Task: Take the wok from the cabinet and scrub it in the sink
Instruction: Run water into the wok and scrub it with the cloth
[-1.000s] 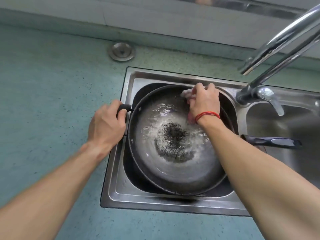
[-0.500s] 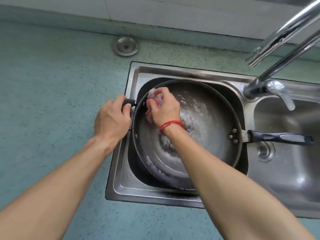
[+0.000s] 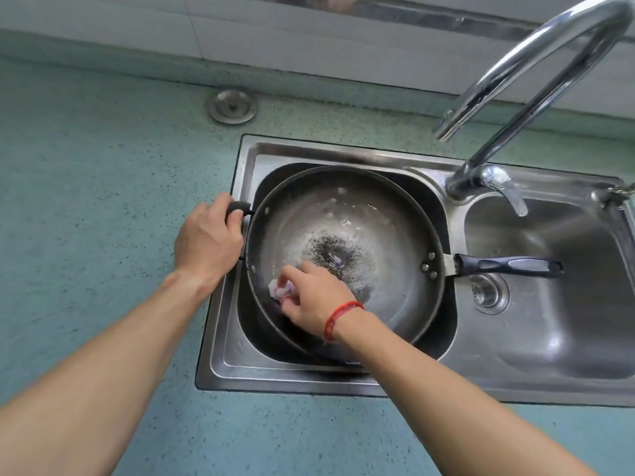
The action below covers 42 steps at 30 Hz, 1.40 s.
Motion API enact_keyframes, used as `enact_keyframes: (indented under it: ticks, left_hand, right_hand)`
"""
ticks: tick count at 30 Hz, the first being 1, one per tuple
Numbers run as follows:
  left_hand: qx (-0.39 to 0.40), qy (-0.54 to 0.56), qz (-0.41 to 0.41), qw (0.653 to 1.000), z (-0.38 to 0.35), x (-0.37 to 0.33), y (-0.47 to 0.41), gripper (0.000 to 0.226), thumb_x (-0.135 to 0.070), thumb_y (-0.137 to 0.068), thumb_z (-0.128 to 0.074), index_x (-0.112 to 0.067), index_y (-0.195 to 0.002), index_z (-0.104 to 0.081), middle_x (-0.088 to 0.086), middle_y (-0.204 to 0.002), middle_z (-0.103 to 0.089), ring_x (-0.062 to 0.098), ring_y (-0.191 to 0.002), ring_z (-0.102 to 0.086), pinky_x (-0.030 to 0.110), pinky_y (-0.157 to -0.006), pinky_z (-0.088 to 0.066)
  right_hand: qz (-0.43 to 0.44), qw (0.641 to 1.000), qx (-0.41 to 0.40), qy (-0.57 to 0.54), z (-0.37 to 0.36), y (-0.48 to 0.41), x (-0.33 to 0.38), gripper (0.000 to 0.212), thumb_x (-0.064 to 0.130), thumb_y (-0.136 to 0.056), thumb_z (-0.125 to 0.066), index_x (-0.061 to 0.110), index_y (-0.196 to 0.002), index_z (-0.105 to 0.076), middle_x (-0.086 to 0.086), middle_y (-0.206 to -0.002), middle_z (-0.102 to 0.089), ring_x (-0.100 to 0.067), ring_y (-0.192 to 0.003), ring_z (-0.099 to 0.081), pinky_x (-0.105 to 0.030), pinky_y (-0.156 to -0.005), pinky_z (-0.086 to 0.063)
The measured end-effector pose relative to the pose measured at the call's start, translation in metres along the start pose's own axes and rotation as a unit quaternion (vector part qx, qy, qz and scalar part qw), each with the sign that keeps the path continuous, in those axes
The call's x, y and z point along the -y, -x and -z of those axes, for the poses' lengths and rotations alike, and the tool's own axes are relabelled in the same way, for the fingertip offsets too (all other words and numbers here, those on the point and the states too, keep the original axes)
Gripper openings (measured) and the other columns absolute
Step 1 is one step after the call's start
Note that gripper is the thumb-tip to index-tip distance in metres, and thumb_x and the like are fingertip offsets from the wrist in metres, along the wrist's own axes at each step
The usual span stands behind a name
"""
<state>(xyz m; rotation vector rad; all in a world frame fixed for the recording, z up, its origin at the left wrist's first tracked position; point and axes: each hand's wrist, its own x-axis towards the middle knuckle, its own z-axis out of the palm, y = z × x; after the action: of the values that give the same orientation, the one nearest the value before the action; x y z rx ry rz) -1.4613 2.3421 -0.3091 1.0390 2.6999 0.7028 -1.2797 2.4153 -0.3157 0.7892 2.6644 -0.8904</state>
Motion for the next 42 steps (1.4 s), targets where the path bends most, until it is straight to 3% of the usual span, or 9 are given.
enact_keyframes:
  ticks: [6, 12, 15, 20, 23, 27, 33, 37, 42]
  left_hand:
    - [0.004, 0.007, 0.004, 1.0, 0.001, 0.0, 0.0, 0.021, -0.032, -0.101, -0.043, -0.017, -0.105, -0.056, 0.013, -0.089, -0.061, 0.031, -0.08, -0.054, 0.037, -0.065, -0.04]
    - [0.005, 0.011, 0.014, 1.0, 0.002, -0.002, 0.001, 0.02, -0.031, -0.1, -0.044, -0.016, -0.104, -0.056, 0.014, -0.091, -0.061, 0.031, -0.081, -0.052, 0.038, -0.067, -0.04]
    - [0.0, 0.011, 0.015, 1.0, 0.002, -0.002, 0.001, 0.02, -0.031, -0.1, -0.044, -0.015, -0.105, -0.056, 0.013, -0.092, -0.061, 0.03, -0.081, -0.051, 0.037, -0.066, -0.038]
    - [-0.002, 0.008, 0.018, 1.0, 0.004, -0.004, 0.003, 0.02, -0.031, -0.101, -0.044, -0.015, -0.105, -0.056, 0.011, -0.091, -0.059, 0.028, -0.08, -0.05, 0.035, -0.064, -0.035]
    - [-0.003, 0.01, 0.02, 1.0, 0.005, -0.006, 0.004, 0.019, -0.029, -0.102, -0.044, -0.014, -0.104, -0.056, 0.01, -0.09, -0.058, 0.025, -0.078, -0.049, 0.034, -0.063, -0.032]
    - [-0.005, 0.009, 0.019, 1.0, 0.006, -0.006, 0.004, 0.02, -0.029, -0.102, -0.043, -0.015, -0.105, -0.056, 0.008, -0.089, -0.057, 0.023, -0.077, -0.049, 0.03, -0.063, -0.03]
    - [-0.012, 0.009, 0.02, 1.0, 0.005, -0.006, 0.004, 0.019, -0.03, -0.102, -0.043, -0.016, -0.105, -0.056, 0.005, -0.087, -0.055, 0.021, -0.075, -0.047, 0.028, -0.061, -0.027]
    - [-0.017, 0.007, 0.017, 1.0, 0.005, -0.005, 0.004, 0.02, -0.03, -0.102, -0.043, -0.016, -0.105, -0.056, 0.005, -0.086, -0.055, 0.022, -0.075, -0.047, 0.022, -0.053, -0.023]
    - [-0.018, 0.004, 0.016, 1.0, 0.006, -0.006, 0.004, 0.02, -0.03, -0.102, -0.043, -0.015, -0.106, -0.056, 0.005, -0.087, -0.054, 0.021, -0.075, -0.047, 0.027, -0.054, -0.025]
  right_hand:
    - [-0.085, 0.966, -0.095, 0.223, 0.0, 0.006, -0.013, 0.025, 0.026, -0.082, -0.067, 0.032, -0.104, -0.057, -0.015, -0.117, -0.049, -0.037, -0.1, -0.05, -0.04, -0.068, -0.039]
    - [-0.162, 0.967, -0.043, 0.189, 0.019, -0.004, -0.034, 0.06, 0.016, -0.08, -0.074, 0.025, -0.129, -0.04, -0.015, -0.136, -0.034, -0.041, -0.11, -0.046, -0.044, -0.076, -0.05]
    - [-0.168, 0.957, -0.106, 0.209, 0.021, -0.008, -0.045, 0.045, 0.006, -0.086, -0.059, 0.022, -0.126, -0.046, -0.02, -0.137, -0.033, -0.042, -0.109, -0.042, -0.045, -0.074, -0.052]
    - [-0.162, 0.945, -0.133, 0.25, 0.016, -0.013, -0.052, 0.029, 0.024, -0.089, -0.057, 0.03, -0.117, -0.051, -0.014, -0.131, -0.042, -0.041, -0.106, -0.043, -0.045, -0.069, -0.046]
    - [-0.153, 0.964, -0.121, 0.182, 0.018, -0.02, -0.056, 0.027, 0.012, -0.095, -0.045, 0.022, -0.119, -0.052, -0.015, -0.125, -0.046, -0.041, -0.1, -0.049, -0.042, -0.068, -0.046]
    - [-0.203, 0.959, -0.196, 0.012, 0.026, -0.043, -0.055, 0.018, 0.026, -0.094, -0.051, 0.019, -0.107, -0.063, -0.012, -0.113, -0.058, -0.036, -0.1, -0.057, -0.038, -0.082, -0.049]
    - [-0.324, 0.785, -0.331, -0.411, 0.045, -0.086, -0.046, 0.014, 0.042, -0.076, -0.071, 0.033, -0.08, -0.061, 0.002, -0.09, -0.072, -0.023, -0.083, -0.071, -0.042, -0.085, -0.057]
    - [-0.282, 0.703, -0.378, -0.532, 0.05, -0.11, -0.026, 0.029, 0.02, -0.075, -0.078, 0.031, -0.092, -0.057, -0.001, -0.103, -0.067, -0.015, -0.086, -0.067, -0.03, -0.086, -0.056]
    - [-0.275, 0.729, -0.349, -0.52, 0.045, -0.122, -0.001, 0.024, 0.027, -0.081, -0.076, 0.024, -0.095, -0.057, 0.003, -0.094, -0.067, -0.009, -0.077, -0.064, -0.024, -0.08, -0.053]
